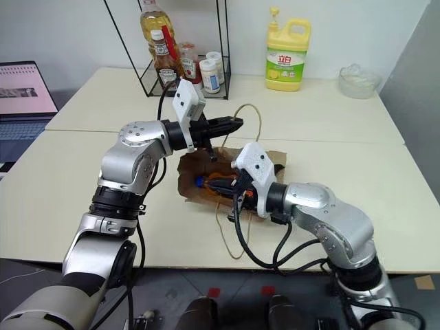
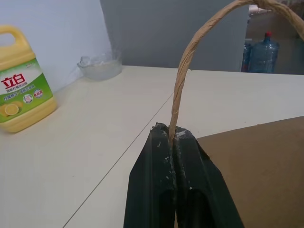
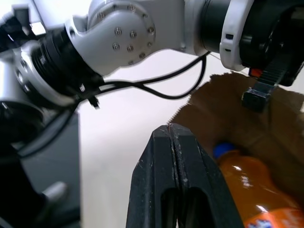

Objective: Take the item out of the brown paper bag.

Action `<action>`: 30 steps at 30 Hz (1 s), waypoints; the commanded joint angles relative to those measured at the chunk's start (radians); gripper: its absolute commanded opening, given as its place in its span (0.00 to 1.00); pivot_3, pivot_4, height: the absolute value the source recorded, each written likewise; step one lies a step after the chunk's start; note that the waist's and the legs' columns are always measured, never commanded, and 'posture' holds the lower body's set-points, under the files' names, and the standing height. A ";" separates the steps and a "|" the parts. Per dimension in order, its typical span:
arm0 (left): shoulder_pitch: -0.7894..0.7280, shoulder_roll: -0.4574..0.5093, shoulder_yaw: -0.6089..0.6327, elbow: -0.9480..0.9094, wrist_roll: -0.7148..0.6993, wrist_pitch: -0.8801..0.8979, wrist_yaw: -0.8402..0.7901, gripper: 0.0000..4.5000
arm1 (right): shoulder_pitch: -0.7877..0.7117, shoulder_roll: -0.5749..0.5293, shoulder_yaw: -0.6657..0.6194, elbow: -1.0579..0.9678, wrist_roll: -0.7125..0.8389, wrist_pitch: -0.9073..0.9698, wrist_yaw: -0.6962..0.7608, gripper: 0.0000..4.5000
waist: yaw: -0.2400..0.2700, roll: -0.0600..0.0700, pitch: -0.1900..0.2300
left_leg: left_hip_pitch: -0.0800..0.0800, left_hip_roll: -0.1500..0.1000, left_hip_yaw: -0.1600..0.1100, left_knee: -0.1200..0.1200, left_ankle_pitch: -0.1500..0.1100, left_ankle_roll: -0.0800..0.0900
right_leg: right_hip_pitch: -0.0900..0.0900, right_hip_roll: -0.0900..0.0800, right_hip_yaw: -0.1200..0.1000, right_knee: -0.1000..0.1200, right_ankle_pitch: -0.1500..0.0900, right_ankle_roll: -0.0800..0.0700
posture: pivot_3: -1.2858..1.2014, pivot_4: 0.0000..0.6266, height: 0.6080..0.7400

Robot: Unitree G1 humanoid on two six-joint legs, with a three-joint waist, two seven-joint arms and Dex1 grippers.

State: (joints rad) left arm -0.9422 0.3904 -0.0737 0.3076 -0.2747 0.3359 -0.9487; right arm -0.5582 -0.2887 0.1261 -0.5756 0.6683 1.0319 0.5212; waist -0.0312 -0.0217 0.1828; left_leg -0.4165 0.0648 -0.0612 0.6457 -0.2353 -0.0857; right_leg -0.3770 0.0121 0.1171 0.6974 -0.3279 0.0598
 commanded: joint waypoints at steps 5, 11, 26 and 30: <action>-0.022 -0.004 0.014 -0.029 -0.005 -0.016 0.008 0.00 | 0.007 -0.018 0.063 0.088 -0.069 -0.083 -0.001 0.01 | -0.003 0.000 0.000 | 0.000 0.000 0.000 0.000 0.000 0.000 | -0.001 0.000 0.000 0.000 0.000 0.000 | 0.52 0.24 1.00; -0.010 0.001 0.010 -0.046 0.000 -0.019 0.007 0.00 | -0.032 -0.088 0.231 0.266 -0.349 -0.269 -0.037 0.01 | -0.004 0.000 0.000 | 0.000 0.000 0.000 0.000 0.000 0.000 | -0.002 0.000 0.000 0.000 0.000 0.000 | 0.52 0.24 1.00; 0.017 -0.010 0.007 -0.086 -0.009 -0.003 0.012 0.00 | -0.145 -0.214 0.459 0.321 -0.706 -0.328 0.035 0.76 | -0.003 0.000 0.000 | -0.001 0.000 0.000 0.000 0.000 0.000 | -0.002 0.000 0.001 0.000 0.000 0.000 | 0.52 0.24 1.00; 0.014 -0.019 0.005 -0.085 -0.009 -0.005 0.014 0.00 | -0.168 -0.224 0.502 0.374 -0.778 -0.342 0.061 1.00 | -0.002 0.000 0.000 | -0.001 0.000 0.000 0.000 0.000 0.000 | -0.002 0.000 0.001 0.000 0.000 0.000 | 0.52 0.24 1.00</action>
State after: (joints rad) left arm -0.9169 0.3761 -0.0752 0.2606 -0.2732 0.3411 -0.9395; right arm -0.7143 -0.4990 0.6255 -0.2158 -0.0662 0.7014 0.5726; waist -0.0328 -0.0216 0.1828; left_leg -0.4173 0.0647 -0.0609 0.6456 -0.2353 -0.0856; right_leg -0.3793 0.0122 0.1177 0.6974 -0.3279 0.0598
